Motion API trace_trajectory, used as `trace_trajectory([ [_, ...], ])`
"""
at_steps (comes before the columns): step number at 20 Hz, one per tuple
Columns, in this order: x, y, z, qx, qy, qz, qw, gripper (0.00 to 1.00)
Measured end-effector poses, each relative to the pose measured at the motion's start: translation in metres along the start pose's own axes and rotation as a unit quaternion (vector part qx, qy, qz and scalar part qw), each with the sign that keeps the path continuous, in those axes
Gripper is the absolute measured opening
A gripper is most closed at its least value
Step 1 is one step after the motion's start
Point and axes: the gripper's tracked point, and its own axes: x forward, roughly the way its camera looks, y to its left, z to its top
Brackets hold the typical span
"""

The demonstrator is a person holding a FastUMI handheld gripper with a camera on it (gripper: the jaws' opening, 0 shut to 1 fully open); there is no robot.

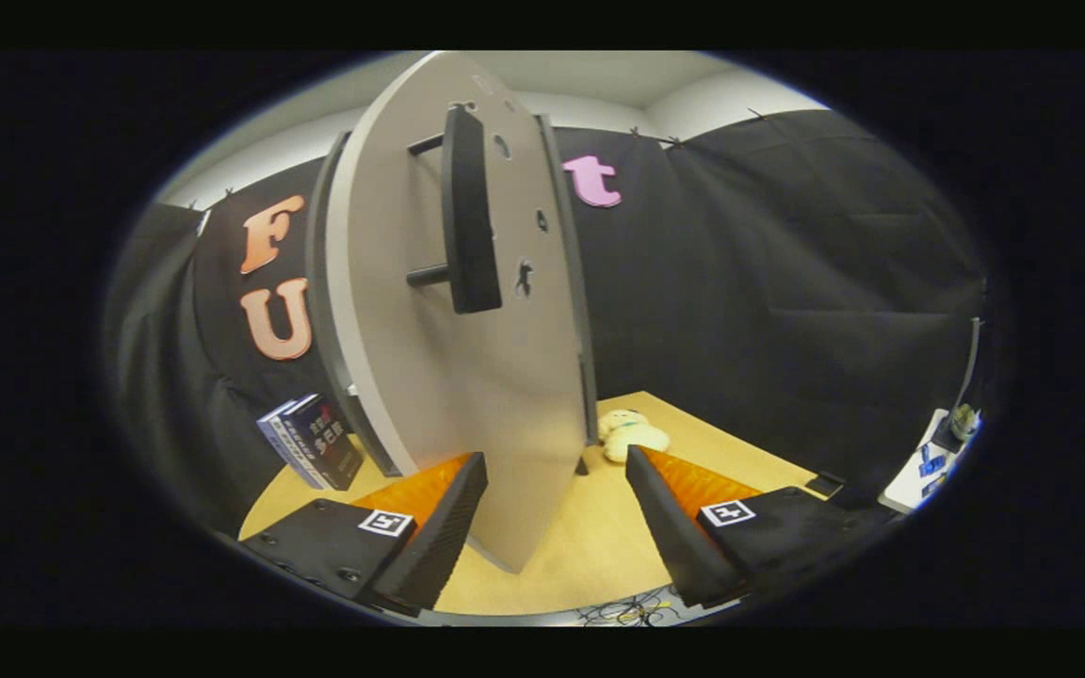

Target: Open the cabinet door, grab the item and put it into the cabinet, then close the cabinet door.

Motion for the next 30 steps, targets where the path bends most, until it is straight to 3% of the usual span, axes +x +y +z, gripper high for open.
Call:
trace_trajectory([
  [3, 0.016, 0.050, -0.016, 0.002, 0.020, 0.059, 0.998, 0.97],
  [10, 0.074, 0.125, -0.026, 0.015, 0.034, 0.115, 0.993, 0.98],
  [18, 0.124, 0.152, -0.029, -0.003, 0.040, 0.121, 0.992, 0.98],
  [27, 0.202, 0.198, -0.020, -0.071, 0.040, 0.128, 0.988, 0.97],
  [30, 0.222, 0.204, -0.019, -0.075, 0.037, 0.110, 0.990, 0.97],
])
